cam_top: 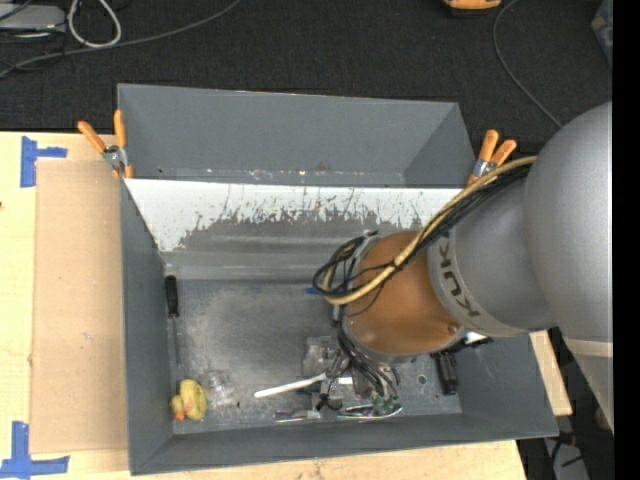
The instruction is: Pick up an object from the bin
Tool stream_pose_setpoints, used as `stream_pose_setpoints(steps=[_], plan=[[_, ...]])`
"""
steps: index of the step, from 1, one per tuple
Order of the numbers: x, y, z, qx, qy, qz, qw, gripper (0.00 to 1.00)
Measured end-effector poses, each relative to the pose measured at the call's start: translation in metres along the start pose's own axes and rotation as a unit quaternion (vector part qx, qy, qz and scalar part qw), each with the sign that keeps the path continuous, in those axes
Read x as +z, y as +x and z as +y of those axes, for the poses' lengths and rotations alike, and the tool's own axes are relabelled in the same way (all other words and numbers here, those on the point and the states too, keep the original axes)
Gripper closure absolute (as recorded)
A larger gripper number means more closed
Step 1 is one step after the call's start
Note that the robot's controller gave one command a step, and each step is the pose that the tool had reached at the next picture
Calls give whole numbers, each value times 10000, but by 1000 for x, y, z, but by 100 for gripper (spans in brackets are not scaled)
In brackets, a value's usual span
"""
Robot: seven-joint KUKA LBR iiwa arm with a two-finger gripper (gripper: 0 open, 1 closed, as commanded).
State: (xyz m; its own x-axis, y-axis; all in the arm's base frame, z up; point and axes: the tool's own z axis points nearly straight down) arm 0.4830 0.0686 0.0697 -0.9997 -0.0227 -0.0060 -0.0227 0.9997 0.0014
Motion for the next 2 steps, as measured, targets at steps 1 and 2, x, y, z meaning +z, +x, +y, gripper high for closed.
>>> stream_pose_setpoints(steps=[1,2], plan=[[-6,0,0,0,-1,4,10000,100],[-18,1,0,0,-3,8,10000,100]])
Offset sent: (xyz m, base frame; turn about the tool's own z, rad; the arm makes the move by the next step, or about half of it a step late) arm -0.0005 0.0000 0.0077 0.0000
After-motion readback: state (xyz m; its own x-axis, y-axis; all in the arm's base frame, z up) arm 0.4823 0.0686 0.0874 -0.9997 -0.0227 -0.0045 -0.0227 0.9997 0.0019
